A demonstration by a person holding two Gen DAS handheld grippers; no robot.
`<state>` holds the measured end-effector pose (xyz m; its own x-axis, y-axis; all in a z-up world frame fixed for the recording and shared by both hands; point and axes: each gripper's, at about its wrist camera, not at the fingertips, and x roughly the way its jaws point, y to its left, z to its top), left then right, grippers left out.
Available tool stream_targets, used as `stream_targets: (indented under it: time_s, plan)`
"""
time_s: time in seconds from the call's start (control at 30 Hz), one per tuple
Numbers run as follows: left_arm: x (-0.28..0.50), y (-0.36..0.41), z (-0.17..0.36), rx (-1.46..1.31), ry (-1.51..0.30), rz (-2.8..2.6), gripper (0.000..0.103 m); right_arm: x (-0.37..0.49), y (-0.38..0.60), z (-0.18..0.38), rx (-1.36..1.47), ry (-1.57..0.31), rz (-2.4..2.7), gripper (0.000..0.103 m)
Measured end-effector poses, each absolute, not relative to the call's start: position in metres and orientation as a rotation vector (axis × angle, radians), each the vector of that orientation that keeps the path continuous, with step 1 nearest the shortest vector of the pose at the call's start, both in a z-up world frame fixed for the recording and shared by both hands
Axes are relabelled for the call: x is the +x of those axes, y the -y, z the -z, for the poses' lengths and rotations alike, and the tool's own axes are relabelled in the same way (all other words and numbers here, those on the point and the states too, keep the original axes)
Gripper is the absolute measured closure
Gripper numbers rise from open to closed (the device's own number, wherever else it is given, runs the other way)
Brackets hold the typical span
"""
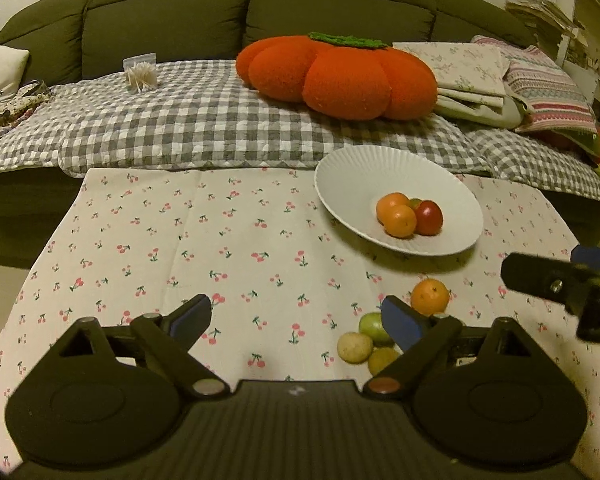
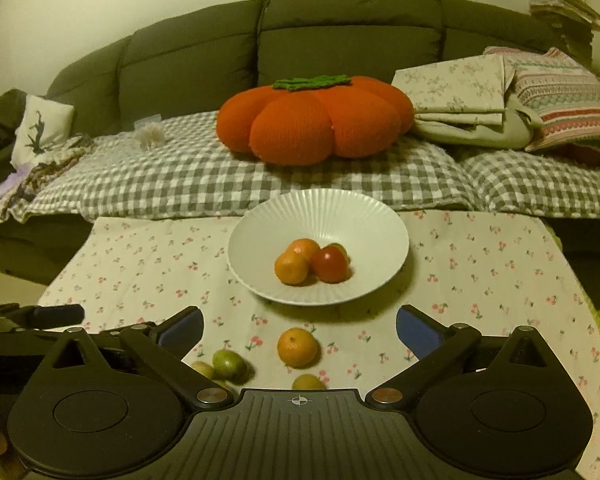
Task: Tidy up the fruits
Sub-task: 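Withdraw both grippers from the plate toward the remaining fruits, then grasp the green lime with the left gripper while the right gripper grasps a tangerine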
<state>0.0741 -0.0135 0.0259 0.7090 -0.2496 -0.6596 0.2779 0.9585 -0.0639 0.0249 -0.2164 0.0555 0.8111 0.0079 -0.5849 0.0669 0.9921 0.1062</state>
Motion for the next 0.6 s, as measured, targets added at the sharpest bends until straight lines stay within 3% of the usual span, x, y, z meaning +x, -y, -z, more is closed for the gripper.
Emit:
stream_targets:
  time_s: [0.6]
  plan:
    - [0.078, 0.012, -0.012, 0.017, -0.791, 0.332, 0.011, 0.027, 0.229, -0.042, 0.22, -0.703, 0.034, 0.0]
